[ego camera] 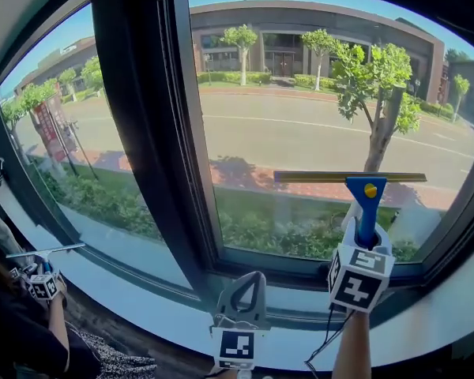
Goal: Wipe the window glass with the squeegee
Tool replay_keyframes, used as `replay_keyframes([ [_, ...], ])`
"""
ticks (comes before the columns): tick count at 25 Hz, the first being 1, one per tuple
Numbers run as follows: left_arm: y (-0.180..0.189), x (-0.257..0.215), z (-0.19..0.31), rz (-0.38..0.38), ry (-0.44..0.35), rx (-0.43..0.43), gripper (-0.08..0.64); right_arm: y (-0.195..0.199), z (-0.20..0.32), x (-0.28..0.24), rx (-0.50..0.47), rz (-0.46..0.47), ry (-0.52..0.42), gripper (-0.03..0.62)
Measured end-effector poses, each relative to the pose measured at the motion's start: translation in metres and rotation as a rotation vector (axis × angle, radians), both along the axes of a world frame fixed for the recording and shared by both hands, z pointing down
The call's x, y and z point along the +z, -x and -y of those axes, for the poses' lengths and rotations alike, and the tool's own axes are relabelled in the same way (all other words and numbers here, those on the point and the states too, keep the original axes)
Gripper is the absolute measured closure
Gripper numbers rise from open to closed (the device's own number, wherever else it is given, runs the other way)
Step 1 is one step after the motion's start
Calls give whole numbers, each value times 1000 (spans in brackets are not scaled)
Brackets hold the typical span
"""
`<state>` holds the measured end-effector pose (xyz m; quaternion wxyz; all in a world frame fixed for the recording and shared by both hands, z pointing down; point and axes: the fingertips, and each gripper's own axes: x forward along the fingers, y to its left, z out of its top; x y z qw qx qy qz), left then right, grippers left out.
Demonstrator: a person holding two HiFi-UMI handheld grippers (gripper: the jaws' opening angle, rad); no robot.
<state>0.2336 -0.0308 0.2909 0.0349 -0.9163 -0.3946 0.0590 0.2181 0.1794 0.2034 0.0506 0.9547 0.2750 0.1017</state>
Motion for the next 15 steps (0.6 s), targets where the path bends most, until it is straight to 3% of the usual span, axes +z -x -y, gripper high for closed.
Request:
replay_keyframes([
  [7,5,-13,22,-26,24,0,568,-8,13,-80,-43,-101,51,523],
  [15,-3,-47,49,-79,77,188,569,-45,59,-170,-26,-224,54,524],
])
